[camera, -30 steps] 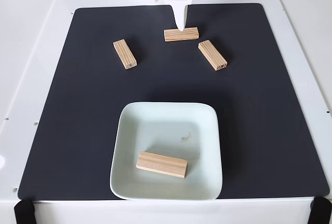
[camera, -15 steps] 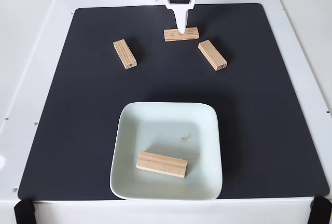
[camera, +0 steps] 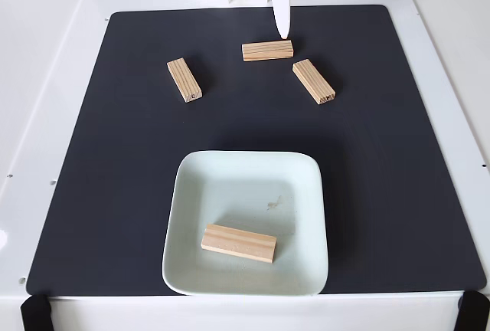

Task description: Pick up the wooden block and place them on the plate.

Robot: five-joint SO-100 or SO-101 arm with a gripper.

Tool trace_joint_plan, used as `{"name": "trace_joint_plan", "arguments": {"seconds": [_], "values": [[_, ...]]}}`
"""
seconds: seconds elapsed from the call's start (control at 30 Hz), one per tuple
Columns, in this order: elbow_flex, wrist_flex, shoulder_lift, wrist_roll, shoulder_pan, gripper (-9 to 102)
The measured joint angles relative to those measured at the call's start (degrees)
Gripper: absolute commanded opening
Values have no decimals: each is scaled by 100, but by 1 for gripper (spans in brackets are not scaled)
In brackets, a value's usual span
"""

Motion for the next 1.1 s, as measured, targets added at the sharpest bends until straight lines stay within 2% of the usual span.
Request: {"name": "trace_joint_plan", "arguments": {"seconds": [0.2, 0.73, 0.93, 1.1], "values": [[0, 0, -26, -1204, 220, -1], [-237, 0, -1055, -6372, 158, 0], [-729, 0, -1468, -8200, -272, 0], [-1143, -18, -2021, -8613, -422, 0]]}}
